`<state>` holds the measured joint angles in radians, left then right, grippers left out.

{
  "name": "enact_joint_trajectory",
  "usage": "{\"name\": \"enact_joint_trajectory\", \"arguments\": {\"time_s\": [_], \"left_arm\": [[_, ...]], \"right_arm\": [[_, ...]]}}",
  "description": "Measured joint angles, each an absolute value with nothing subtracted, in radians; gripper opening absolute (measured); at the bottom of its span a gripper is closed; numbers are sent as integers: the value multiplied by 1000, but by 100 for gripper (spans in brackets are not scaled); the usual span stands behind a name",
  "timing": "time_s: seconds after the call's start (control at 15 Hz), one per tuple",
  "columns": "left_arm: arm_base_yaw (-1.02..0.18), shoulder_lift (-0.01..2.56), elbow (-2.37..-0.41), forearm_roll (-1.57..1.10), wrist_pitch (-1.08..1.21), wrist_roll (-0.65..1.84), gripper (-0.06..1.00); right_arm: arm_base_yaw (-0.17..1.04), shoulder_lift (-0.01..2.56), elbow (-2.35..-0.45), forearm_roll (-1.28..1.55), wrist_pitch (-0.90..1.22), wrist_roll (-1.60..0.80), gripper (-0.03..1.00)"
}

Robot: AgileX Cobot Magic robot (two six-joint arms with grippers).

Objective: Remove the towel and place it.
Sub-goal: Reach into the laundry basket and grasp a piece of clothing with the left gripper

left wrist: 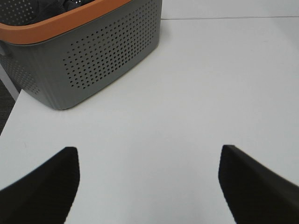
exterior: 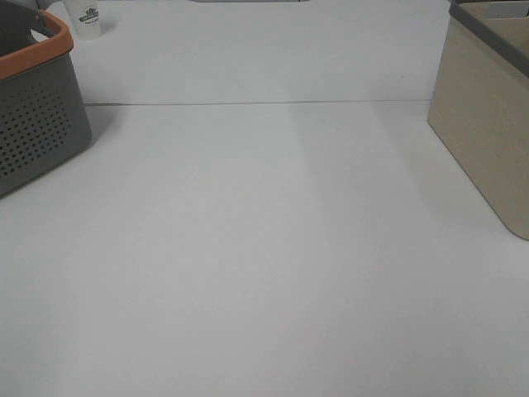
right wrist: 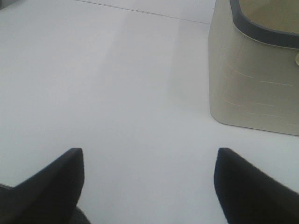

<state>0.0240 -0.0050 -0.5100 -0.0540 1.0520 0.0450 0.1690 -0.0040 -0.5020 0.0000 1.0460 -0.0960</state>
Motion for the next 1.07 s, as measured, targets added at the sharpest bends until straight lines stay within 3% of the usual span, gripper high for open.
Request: {"name": "enact_joint_trajectory", "arguments": {"time_s": [1.07], "left_arm": [[24,-5,-510,-52,1052,40,76]], "right_arm": [[169,-4,-502,0,1046,-96,78]]}}
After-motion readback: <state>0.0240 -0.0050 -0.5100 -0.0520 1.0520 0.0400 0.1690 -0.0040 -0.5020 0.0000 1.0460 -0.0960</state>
